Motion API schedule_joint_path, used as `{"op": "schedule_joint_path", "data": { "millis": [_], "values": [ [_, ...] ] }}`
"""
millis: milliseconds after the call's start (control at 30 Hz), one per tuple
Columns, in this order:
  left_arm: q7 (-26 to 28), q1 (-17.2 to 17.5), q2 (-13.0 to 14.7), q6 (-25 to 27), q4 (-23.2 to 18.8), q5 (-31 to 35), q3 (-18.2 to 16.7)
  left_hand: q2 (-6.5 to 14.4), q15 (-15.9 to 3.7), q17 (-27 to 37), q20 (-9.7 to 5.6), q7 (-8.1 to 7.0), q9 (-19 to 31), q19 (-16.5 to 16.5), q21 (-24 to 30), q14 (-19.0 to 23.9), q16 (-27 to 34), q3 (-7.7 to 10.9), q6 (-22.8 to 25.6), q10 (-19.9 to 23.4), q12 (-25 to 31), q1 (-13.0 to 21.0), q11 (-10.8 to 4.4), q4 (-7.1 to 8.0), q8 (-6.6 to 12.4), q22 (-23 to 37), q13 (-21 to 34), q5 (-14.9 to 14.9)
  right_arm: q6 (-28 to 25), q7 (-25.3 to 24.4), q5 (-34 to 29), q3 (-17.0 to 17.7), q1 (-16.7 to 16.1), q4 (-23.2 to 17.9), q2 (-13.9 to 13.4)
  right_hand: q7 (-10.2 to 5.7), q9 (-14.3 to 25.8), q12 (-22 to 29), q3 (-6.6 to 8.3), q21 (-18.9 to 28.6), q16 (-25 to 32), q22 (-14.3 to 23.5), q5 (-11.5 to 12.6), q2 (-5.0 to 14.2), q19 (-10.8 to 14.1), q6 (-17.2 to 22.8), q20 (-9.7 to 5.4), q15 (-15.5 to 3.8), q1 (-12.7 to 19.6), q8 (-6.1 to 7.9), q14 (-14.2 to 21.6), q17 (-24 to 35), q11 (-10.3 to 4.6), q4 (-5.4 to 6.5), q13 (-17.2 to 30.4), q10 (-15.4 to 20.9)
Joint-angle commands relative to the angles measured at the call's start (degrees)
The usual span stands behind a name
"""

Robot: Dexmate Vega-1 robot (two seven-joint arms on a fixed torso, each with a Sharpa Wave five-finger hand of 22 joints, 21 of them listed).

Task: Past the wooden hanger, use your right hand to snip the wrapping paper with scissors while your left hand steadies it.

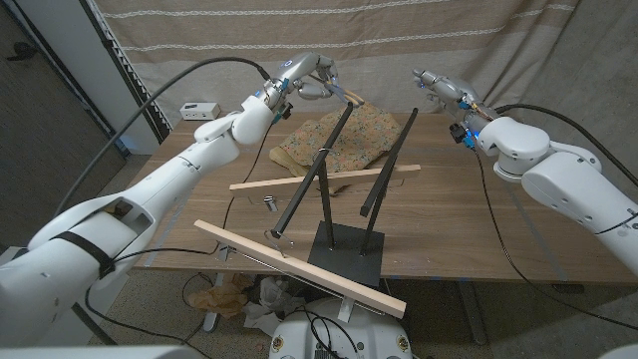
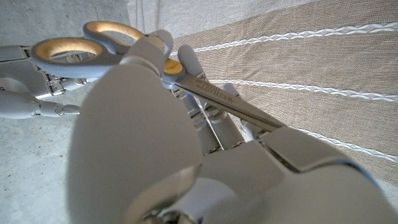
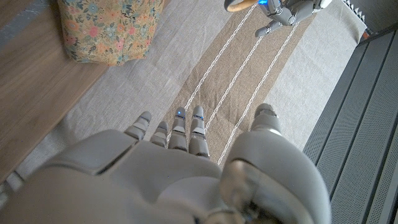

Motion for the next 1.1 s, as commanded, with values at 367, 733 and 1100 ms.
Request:
{"op": "schedule_joint_path", "data": {
  "millis": [367, 733, 1100],
  "values": [
    [6.7, 0.5, -2.5, -5.3, 4.7, 0.7, 0.6, 1.5, -1.13, -0.2, -2.12, -0.04, 4.1, 1.2, -0.6, 1.0, -1.4, 1.28, 0.5, 1.4, -0.7, 1.6, 0.20, 0.33, 1.20, -1.0, -0.4, -0.2, -9.9, 2.3, -1.2, -4.8, 9.7, -4.1, -3.9, -0.13, 0.6, 0.0, 0.98, 0.4, 0.3, 0.1, -0.3, -0.06, 0.7, 1.9, 0.41, 0.29, 1.8, 1.06, 0.8, 0.2, 0.29, -0.14, 0.1, 0.7],
    [7.7, 0.9, -3.7, -4.8, 5.3, -0.2, 0.7, 1.2, -1.13, -0.4, -3.09, -0.08, 4.2, 2.4, -1.4, 2.6, -2.9, 1.82, 0.6, 1.7, -1.1, 1.3, -0.14, 0.60, 1.45, -2.1, -0.4, -0.8, -13.7, 4.9, -3.7, -6.7, 12.8, -5.4, -6.6, -0.36, 1.1, -0.1, 1.72, 0.2, 0.1, 0.1, -0.7, -0.19, 0.7, 5.4, 0.74, 0.81, 3.3, 2.73, 0.6, 0.2, 0.54, -0.20, 0.0, 0.8],
    [8.0, 0.8, -4.4, -4.0, 5.4, -0.3, 1.1, -0.5, -1.12, 1.6, -2.62, -0.05, 5.3, 2.2, -1.5, 1.4, -1.7, 4.87, 0.6, 2.1, -1.4, 1.1, 0.19, 1.41, 1.74, 0.0, 1.4, 0.0, -14.3, 6.4, -4.8, -6.8, 13.8, -6.2, -7.6, -0.58, 1.3, -0.1, 2.01, 0.2, 0.0, 0.1, -0.8, -0.31, 0.8, 6.6, 0.65, 0.95, 3.9, 3.33, 0.6, 0.2, 0.50, -0.19, 0.0, 0.8]
  ]
}}
